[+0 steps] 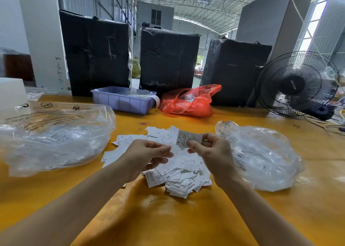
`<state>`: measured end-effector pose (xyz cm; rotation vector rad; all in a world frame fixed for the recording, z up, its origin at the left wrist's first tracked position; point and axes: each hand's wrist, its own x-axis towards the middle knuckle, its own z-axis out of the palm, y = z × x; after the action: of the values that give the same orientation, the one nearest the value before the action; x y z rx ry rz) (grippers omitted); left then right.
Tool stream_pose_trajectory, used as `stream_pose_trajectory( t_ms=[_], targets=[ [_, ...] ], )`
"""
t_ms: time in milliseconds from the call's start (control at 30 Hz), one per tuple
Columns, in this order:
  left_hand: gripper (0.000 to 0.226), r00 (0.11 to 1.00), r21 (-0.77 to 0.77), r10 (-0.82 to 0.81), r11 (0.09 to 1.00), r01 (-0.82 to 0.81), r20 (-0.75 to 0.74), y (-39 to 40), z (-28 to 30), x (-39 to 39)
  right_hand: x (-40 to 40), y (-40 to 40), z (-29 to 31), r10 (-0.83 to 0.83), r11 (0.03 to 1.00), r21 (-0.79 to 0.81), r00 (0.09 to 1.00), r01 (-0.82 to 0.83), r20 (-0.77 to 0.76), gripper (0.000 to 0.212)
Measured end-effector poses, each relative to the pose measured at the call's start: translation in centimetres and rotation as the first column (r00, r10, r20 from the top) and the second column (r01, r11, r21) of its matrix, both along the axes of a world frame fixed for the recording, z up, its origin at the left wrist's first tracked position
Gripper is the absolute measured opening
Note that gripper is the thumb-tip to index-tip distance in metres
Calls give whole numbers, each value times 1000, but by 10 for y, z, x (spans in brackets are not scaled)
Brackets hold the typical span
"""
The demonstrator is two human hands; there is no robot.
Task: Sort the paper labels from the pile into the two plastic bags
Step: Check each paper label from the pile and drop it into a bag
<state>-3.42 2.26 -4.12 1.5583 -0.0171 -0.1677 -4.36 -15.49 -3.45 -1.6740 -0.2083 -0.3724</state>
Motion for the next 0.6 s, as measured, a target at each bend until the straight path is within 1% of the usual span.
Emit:
stream_pose_trajectory(
  t_ms=[67,233,467,600],
  targets=[
    [14,1000,-3,-1,1000,1,1,0,0,0,0,-1,0,22,1000,14,1000,-21,-7,13],
    [10,1000,-8,-5,1000,4,-9,1,-1,1,0,2,-5,52,994,-89,998,-55,-37,11],
    [7,999,-15,36,999,-36,-9,2,-1,3,5,-1,-6,104,992,-65,989,-111,-107,13],
    [7,999,-28,32,999,-32,-12,1,-2,2,5,-1,-7,203,973,-73,961,-220,-188,11]
  ],
)
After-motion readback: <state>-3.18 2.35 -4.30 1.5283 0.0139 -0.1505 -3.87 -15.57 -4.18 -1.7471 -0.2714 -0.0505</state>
